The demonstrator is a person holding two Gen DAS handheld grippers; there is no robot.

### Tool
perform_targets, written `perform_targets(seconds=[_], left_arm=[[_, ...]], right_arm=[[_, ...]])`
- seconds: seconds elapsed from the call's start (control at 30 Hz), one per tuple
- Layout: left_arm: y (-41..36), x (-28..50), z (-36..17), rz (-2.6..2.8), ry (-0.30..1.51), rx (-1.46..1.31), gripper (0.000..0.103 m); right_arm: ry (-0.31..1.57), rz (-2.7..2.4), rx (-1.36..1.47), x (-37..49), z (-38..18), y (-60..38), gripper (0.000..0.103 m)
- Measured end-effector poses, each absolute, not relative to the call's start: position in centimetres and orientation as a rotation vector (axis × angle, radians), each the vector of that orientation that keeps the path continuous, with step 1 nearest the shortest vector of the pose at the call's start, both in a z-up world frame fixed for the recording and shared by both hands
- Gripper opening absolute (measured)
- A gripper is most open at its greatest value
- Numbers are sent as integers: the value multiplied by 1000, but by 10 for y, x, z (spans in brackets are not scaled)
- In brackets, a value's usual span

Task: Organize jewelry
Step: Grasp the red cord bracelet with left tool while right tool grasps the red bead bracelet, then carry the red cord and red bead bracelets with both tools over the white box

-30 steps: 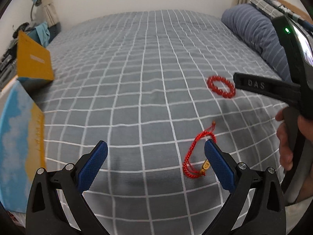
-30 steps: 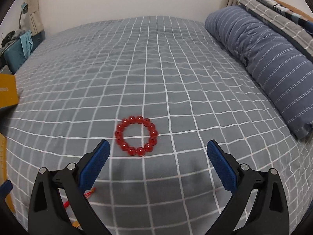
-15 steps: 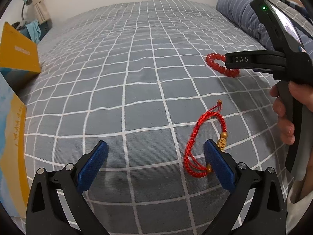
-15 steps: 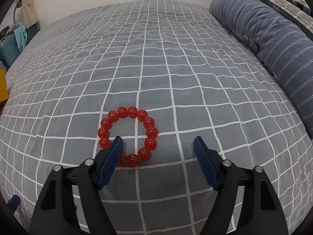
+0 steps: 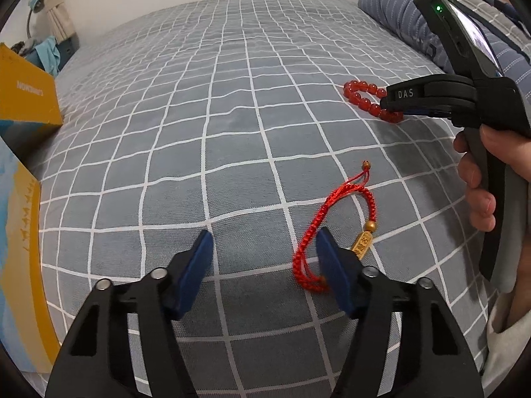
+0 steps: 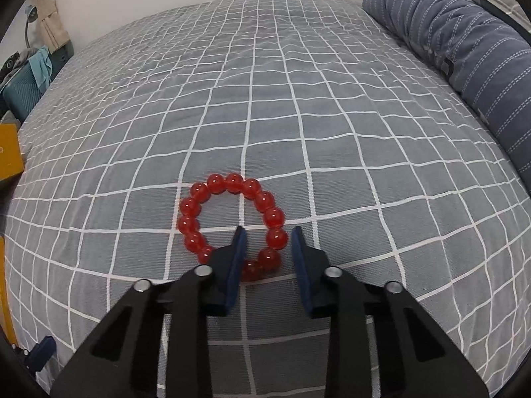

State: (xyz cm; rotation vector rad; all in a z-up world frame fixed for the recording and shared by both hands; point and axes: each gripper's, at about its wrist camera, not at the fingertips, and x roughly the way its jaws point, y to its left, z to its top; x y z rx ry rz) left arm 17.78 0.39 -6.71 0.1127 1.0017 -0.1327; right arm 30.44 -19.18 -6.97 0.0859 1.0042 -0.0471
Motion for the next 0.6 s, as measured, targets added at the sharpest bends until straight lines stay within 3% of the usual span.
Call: perform_targets(seconds=[0.07, 0.13, 0.2, 0.3, 0.6], left_arm=[[5, 177, -66, -136, 1003, 111, 52], [5, 176, -65, -140, 1005, 109, 43], [6, 176, -65, -136, 1009, 110, 26], [10, 177, -64, -126, 1022, 96, 8], [20, 174, -55, -95, 1016, 83, 4]], right_arm=[[1003, -62, 97, 304, -69, -195, 14], [1007, -54, 115, 304, -68, -197, 14], [1007, -53, 119, 304, -68, -197, 14], [1004, -55, 111, 304, -66, -196, 13], [987, -58, 116, 297, -58, -194, 13]])
